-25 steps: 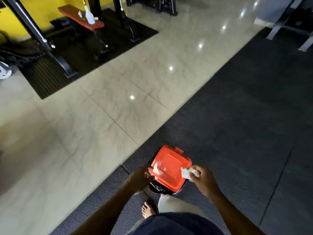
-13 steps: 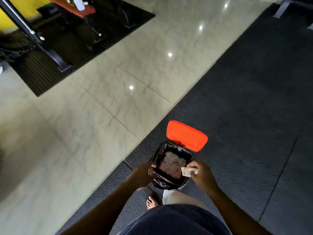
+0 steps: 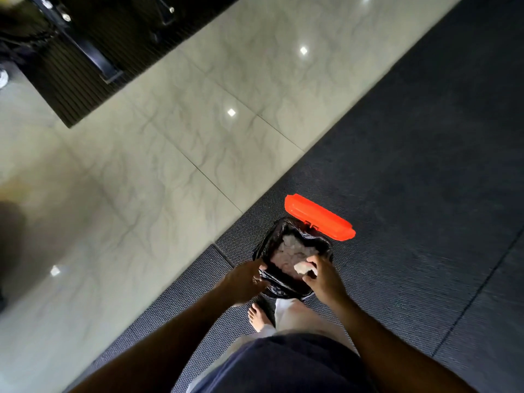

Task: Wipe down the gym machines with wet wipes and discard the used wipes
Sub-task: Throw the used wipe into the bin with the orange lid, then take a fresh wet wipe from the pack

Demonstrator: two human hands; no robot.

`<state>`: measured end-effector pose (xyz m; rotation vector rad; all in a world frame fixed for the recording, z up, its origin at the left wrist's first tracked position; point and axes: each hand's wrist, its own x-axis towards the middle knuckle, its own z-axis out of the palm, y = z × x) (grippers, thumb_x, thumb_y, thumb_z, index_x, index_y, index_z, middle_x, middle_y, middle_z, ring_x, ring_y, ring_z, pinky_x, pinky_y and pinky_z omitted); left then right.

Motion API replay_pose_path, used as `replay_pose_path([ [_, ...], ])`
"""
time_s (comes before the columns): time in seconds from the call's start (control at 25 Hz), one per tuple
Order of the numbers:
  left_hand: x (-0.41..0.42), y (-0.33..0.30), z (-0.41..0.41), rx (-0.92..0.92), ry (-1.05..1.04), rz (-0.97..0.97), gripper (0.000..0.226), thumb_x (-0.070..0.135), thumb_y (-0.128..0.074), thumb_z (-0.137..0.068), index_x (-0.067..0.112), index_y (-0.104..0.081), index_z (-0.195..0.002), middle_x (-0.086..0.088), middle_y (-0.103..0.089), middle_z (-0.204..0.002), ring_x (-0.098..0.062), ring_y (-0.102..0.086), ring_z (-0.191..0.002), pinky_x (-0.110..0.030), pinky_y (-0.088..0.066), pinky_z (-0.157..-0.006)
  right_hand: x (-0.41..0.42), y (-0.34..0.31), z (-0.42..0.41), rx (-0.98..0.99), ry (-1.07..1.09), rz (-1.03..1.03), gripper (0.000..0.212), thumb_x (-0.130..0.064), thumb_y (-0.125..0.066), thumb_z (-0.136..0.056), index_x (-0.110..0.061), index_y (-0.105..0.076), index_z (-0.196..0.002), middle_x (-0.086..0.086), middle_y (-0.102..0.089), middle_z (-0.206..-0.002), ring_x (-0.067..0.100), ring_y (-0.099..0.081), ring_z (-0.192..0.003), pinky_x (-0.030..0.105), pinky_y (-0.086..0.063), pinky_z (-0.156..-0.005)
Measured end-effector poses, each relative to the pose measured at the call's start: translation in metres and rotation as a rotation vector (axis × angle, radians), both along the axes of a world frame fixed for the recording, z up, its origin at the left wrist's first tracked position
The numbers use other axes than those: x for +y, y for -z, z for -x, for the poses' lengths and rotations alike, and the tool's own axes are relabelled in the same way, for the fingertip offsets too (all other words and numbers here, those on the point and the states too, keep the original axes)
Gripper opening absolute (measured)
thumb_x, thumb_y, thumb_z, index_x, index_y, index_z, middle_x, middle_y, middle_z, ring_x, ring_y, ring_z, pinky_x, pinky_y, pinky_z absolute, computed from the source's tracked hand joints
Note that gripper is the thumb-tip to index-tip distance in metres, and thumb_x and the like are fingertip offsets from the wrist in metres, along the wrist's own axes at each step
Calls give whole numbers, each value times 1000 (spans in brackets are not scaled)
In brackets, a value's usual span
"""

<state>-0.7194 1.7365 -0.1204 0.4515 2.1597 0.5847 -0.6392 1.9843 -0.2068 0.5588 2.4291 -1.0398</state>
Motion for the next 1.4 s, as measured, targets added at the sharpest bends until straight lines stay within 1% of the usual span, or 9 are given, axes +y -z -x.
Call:
replay_pose_path([
  [0.12,-6,3,5,2,-14,21,47,37,-66,-100,21,-52,-142,-1,-67,-130,-13,-68,-103,-37,-55,-94,0,6,2,-57,-62,-41,52,-14,-76,-85,-10,-55,-132,11,-59,-131,29,-57,-122,36,-48,-96],
  [0.28,-7,4,8,2,-33,54,45,31,-65,-101,22,-53,-143,1,-67,-129,-9,-66,-99,-27,-49,-90,10,8,5,-69,-107,-10,37,-14,-75,-87,-14,-62,-122,6,-61,-128,23,-61,-113,35,-51,-92],
  [0.48,-3,5,7,-15,-53,46,42,36,-64,-101,24,-54,-140,0,-67,-130,-9,-64,-103,-33,-52,-93,23,1,11,-66,-173,26,28,-17,-73,-90,-17,-65,-117,1,-63,-123,18,-63,-111,34,-53,-92],
  [0.64,-4,-2,8,32,-114,11,44,32,-64,-102,20,-53,-142,-3,-66,-131,-10,-63,-106,-29,-50,-92,18,-18,31,11,-241,33,23,-20,-71,-92,-17,-66,-115,-2,-64,-119,15,-64,-106,28,-52,-87],
  [0.8,-22,-13,2,43,-217,-30,42,29,-65,-101,20,-54,-141,-2,-68,-128,-10,-67,-104,-33,-55,-94,-2,-41,54,121,-262,62,21,-22,-71,-93,-17,-67,-113,-6,-65,-116,11,-63,-103,30,-55,-89],
  [0.96,-61,-15,-12,76,-335,-53,43,31,-65,-101,23,-53,-142,0,-68,-129,-11,-68,-107,-38,-55,-99,-51,-58,73,197,-329,99,18,-12,-72,-91,-10,-70,-109,3,-70,-111,17,-66,-101,34,-55,-93],
  [1.12,-113,-29,-27,109,-477,-65,46,36,-64,-101,26,-50,-144,1,-66,-132,-11,-67,-107,-37,-56,-97,-112,-79,86,239,-387,131,20,-9,-73,-89,-11,-71,-109,3,-72,-108,18,-70,-99,23,-53,-88],
  [1.32,-205,-46,-60,160,-739,-65,47,35,-62,-103,28,-46,-147,5,-67,-130,-5,-66,-102,-26,-53,-90,-221,-108,112,275,-623,189,25,-15,-75,-90,-12,-69,-114,1,-70,-110,16,-68,-98,40,-57,-90],
  [1.4,-241,-54,-70,186,-854,-70,45,37,-62,-102,29,-47,-145,8,-67,-127,-4,-66,-102,-28,-54,-91,-267,-120,120,302,-680,225,25,-16,-76,-90,-11,-68,-113,1,-70,-109,15,-69,-98,38,-58,-88],
])
